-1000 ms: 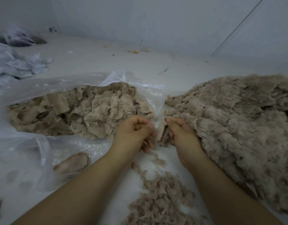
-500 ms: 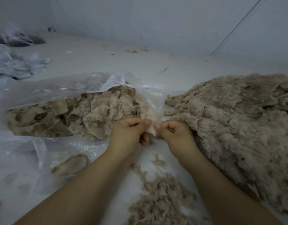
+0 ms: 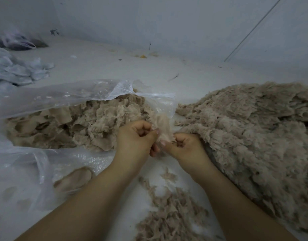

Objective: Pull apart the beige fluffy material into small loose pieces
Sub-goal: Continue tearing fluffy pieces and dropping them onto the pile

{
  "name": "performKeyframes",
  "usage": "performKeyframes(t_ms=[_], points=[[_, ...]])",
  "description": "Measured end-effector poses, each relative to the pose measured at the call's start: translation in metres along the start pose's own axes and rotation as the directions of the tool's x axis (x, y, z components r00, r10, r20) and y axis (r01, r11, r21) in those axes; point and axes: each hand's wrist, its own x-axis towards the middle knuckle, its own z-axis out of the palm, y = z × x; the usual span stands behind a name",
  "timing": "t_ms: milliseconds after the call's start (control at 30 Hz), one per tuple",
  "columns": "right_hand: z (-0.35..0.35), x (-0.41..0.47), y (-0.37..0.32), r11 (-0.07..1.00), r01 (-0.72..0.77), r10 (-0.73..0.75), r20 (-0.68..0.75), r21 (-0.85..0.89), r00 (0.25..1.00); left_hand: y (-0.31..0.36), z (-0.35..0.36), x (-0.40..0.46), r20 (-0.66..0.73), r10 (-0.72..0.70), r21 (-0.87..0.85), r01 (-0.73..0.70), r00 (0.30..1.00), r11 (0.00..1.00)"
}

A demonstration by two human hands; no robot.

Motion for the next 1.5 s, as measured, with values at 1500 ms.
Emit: performKeyframes(t_ms=[1500], points=[[0.005, 0.002, -0.012, 0.951, -0.057, 0.167, -0.351, 0.303, 0.921, -0.047, 0.032, 0.088, 0.589, 0.199, 0.707, -0.619, 0.783, 0.343]])
